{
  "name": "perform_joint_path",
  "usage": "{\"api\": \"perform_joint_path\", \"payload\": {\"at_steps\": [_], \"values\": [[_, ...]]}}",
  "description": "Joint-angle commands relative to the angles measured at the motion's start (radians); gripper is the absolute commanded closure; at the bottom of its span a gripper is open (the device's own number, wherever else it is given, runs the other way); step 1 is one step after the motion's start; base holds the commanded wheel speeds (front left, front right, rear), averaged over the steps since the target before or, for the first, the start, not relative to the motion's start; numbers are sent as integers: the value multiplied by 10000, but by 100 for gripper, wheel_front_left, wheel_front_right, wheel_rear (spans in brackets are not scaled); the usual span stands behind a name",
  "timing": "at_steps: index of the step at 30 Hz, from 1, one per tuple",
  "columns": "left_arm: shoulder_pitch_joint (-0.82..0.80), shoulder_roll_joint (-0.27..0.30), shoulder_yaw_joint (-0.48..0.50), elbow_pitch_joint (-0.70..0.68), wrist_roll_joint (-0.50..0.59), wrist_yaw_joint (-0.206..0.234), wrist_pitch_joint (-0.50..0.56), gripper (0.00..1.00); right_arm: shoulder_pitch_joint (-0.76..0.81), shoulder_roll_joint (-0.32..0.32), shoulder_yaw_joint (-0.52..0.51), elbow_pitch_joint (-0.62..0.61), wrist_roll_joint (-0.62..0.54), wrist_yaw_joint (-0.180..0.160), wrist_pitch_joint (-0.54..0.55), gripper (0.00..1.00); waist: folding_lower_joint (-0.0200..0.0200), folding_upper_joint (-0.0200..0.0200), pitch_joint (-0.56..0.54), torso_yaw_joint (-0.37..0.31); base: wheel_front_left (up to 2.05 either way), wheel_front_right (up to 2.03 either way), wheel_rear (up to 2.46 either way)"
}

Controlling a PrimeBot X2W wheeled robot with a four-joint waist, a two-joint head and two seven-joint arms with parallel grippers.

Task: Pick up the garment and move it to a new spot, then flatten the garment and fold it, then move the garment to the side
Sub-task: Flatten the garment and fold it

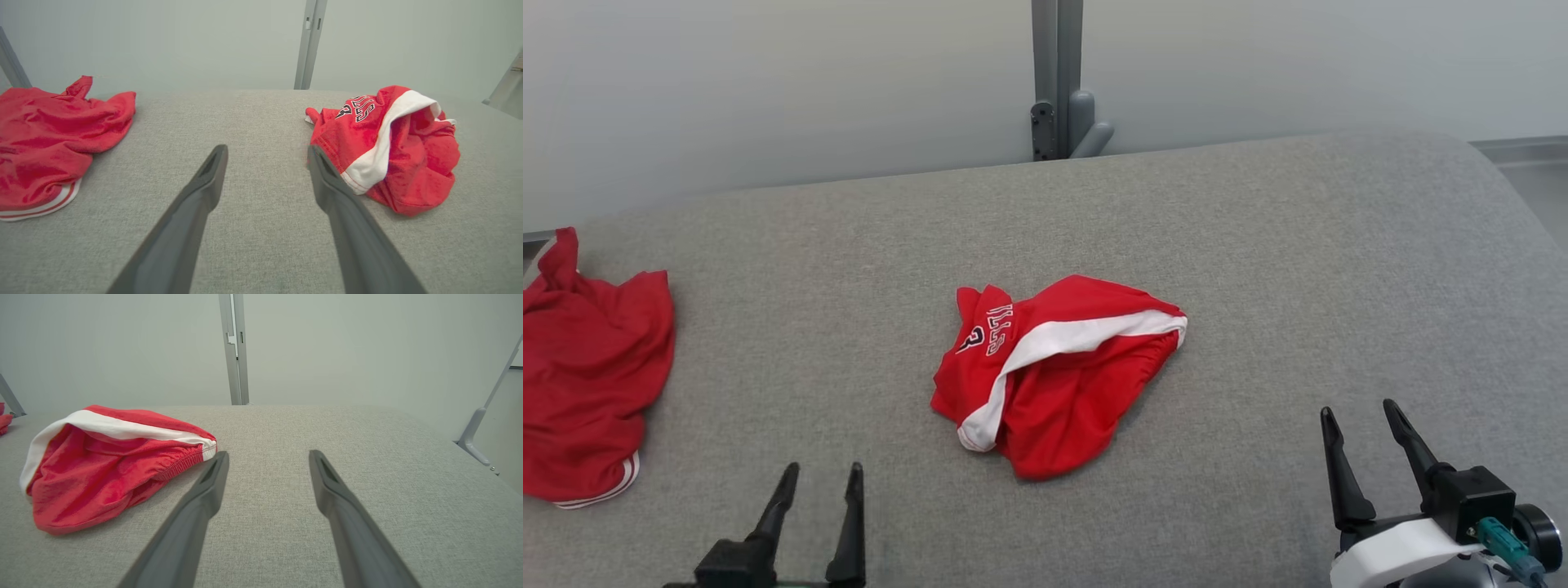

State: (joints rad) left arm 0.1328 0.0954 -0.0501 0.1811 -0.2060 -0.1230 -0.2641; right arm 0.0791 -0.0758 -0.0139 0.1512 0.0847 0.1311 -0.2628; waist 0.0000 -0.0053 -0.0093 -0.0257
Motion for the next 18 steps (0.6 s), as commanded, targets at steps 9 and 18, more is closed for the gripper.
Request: {"api": "perform_joint_path", "payload": {"at_steps": [9,18], "values": [[-1683,274,-1857,1450,-580,-80,963,0,-446,17,200,-40,116,-7,-33,0,0,53,646,-1333,0,0,0],[-2465,500,-2370,2880,-1015,-79,1199,0,-553,80,213,-53,148,-7,-33,0,0,53,856,-2098,0,0,0]]}}
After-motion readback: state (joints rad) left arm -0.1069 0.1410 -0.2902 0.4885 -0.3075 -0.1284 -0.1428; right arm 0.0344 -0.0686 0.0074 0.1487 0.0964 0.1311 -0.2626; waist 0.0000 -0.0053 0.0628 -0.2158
